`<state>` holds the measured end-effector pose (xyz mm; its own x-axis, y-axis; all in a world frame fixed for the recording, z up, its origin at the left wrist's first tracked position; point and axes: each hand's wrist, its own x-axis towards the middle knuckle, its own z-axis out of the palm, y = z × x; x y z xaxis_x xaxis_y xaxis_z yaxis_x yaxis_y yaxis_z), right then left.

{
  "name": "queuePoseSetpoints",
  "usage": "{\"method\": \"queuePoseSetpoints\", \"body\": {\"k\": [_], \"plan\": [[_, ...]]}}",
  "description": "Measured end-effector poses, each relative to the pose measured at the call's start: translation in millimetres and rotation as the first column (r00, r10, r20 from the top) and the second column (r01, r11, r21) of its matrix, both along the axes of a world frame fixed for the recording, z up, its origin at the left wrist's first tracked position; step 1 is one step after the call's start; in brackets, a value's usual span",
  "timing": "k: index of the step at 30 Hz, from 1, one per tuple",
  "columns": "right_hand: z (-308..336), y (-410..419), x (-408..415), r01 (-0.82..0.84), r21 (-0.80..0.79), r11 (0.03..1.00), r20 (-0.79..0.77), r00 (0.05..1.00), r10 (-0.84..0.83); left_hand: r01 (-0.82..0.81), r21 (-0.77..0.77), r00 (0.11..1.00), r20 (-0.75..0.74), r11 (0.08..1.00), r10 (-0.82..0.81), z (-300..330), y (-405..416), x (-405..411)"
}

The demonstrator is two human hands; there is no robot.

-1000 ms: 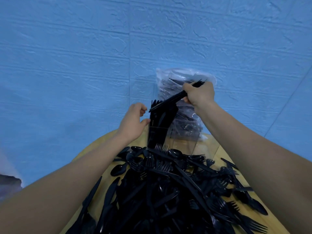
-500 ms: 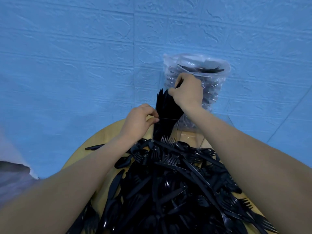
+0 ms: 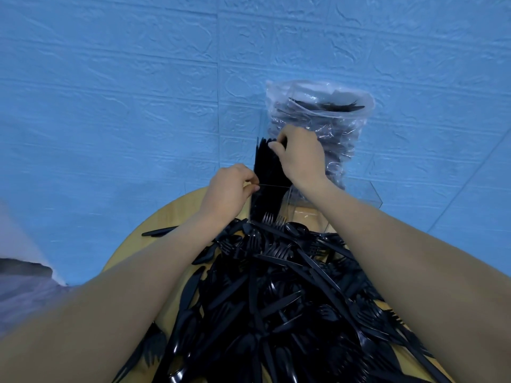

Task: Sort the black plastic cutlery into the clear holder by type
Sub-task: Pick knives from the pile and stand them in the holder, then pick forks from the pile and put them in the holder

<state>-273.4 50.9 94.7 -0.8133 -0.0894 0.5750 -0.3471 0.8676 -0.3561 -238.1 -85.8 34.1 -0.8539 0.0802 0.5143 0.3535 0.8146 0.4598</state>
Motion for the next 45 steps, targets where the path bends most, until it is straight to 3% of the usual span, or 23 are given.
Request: {"method": "queuePoseSetpoints", "body": {"k": [4,6,9,11,14,21,25,30,33,36,39,45], "plan": [[-12.5,1.7,3.2,0.014,0.418,0.908,-0.05,0.999,0.008,0.009,-0.037,1.0,-0.002,0.999,-0.009,-0.4,1.0,4.0],[-9.8,5.3,6.6,-0.011,0.482,0.876,0.028,1.0,-0.002,0.011,-0.049,1.0,0.019,0.999,-0.01,-0.8,0.7,6.8],[0.3,10.4,14.9,-0.066,0.459,0.886,0.139,0.99,0.002,0.041,-0.078,0.994,0.107,0.996,-0.033,0.8,0.1,13.5],[4.1,17.0,25.6,-0.048,0.386,0.921,0.105,0.994,0.008,0.062,-0.07,0.987,0.153,0.996,-0.051,2.6,-0.4,22.6],[2.1,32.3,51.3,-0.028,0.215,0.976,0.073,0.997,0.013,0.061,0.002,0.99,0.125,0.998,-0.061,5.2,-3.4,46.1],[-27.7,66.6,135.4,-0.093,0.012,0.996,0.231,0.969,0.088,-0.005,0.082,0.994,0.111,0.997,-0.005,-3.3,-19.7,137.4],[-47.6,55.6,179.7,-0.168,-0.008,0.986,0.299,0.94,0.163,-0.057,0.051,0.993,0.108,0.997,0.051,-16.4,-34.2,181.0],[-66.9,14.4,230.2,-0.301,0.047,0.953,0.437,0.864,0.251,-0.257,-0.11,0.963,0.055,0.96,0.264,-35.9,-61.1,221.5],[-79.6,-7.1,242.3,-0.376,0.153,0.914,0.517,0.818,0.25,-0.37,-0.056,0.921,0.109,0.927,0.374,-51.4,-75.6,238.4],[-89.3,-16.7,242.4,-0.392,0.278,0.877,0.559,0.808,0.184,-0.366,0.004,0.907,0.225,0.93,0.356,-63.5,-78.2,245.6],[-89.5,-13.4,233.2,-0.351,0.289,0.89,0.557,0.819,0.142,-0.31,0.006,0.912,0.286,0.951,0.295,-68.2,-75.3,244.0],[-83.9,3.8,211.7,-0.283,0.1,0.954,0.493,0.847,0.2,-0.265,0.069,0.908,0.354,0.962,0.224,-65.8,-72.5,225.3]]}}
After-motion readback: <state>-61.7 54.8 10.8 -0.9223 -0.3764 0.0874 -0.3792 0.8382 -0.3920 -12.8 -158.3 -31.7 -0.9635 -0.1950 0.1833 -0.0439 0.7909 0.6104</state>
